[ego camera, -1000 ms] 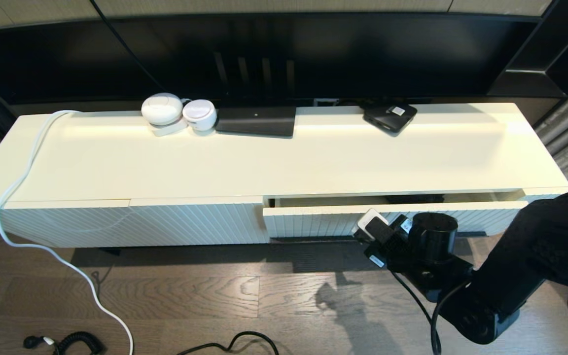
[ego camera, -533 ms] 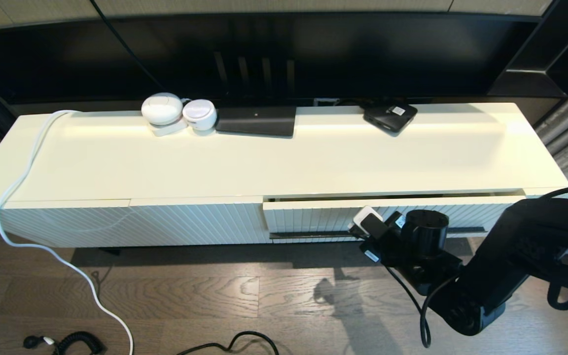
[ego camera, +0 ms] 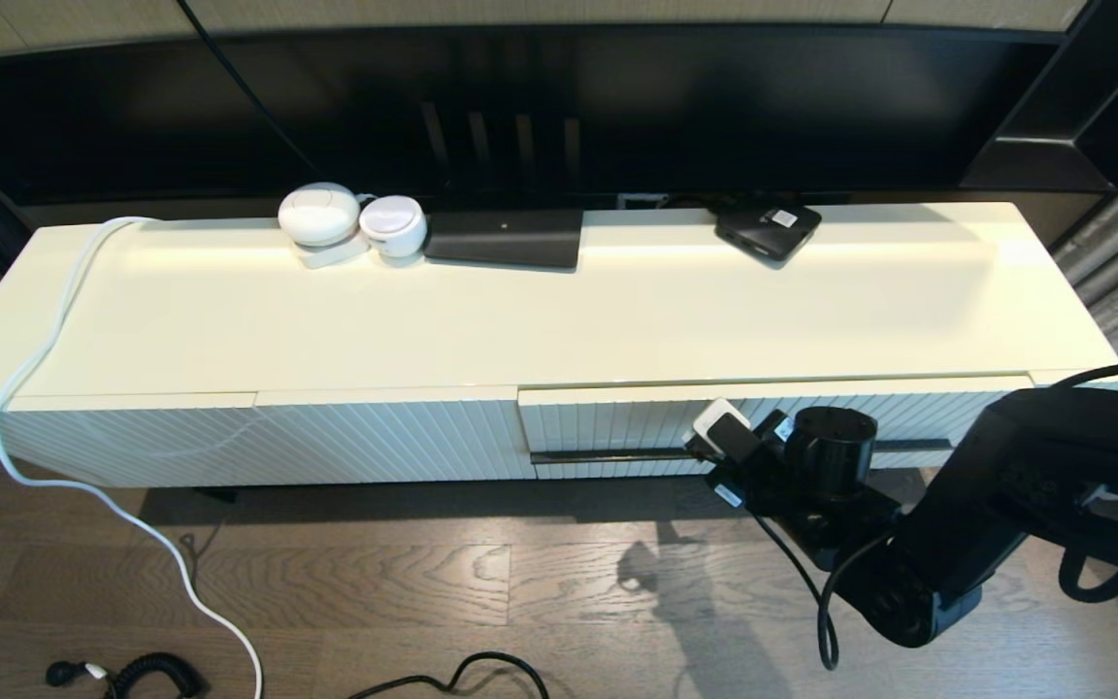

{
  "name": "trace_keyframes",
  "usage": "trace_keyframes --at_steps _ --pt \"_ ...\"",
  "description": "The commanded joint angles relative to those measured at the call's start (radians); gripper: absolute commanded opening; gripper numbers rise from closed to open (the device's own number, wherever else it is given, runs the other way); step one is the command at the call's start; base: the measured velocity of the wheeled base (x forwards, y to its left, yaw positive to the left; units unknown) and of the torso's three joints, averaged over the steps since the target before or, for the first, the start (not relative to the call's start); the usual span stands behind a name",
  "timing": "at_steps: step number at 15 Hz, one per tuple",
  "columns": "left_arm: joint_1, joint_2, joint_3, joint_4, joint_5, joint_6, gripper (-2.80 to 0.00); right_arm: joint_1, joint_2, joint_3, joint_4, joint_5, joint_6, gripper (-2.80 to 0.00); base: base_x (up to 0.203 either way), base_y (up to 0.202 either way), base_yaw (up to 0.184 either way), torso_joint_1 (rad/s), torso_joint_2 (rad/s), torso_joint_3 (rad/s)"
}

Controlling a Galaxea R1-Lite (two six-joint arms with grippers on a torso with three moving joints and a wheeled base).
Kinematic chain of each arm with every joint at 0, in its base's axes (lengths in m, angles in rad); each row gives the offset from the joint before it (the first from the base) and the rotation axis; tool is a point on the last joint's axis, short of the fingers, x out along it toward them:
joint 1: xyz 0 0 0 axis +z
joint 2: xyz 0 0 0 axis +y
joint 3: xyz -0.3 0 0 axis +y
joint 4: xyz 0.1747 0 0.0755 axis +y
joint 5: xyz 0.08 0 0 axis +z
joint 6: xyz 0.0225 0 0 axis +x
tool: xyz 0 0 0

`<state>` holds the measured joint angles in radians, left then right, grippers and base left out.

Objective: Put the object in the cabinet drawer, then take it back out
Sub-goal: Close the drawer

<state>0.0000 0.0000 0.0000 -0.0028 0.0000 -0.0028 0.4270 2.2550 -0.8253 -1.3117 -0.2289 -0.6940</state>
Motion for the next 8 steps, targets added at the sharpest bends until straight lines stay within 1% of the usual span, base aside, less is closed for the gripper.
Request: trace_keyframes --at_steps 1,4,8 --pt "0.0 0.0 0.002 0.0 0.0 0.0 -2.8 -0.001 0.003 -0.001 -0.008 -0.003 -0.004 -2.8 0.0 0.0 0.0 0.0 0.0 0.0" --pt "0.002 0.0 0.001 0.0 0.0 0.0 -2.8 -0.001 -0.003 -0.012 0.003 -0.004 -0.004 -2.8 0.0 0.0 0.0 0.0 0.0 0.0" --pt "0.0 0.0 0.0 0.0 0.0 0.0 -2.8 -0.001 -0.165 0.091 0.058 -0.002 0.002 -2.8 0.0 0.0 0.0 0.0 0.0 0.0"
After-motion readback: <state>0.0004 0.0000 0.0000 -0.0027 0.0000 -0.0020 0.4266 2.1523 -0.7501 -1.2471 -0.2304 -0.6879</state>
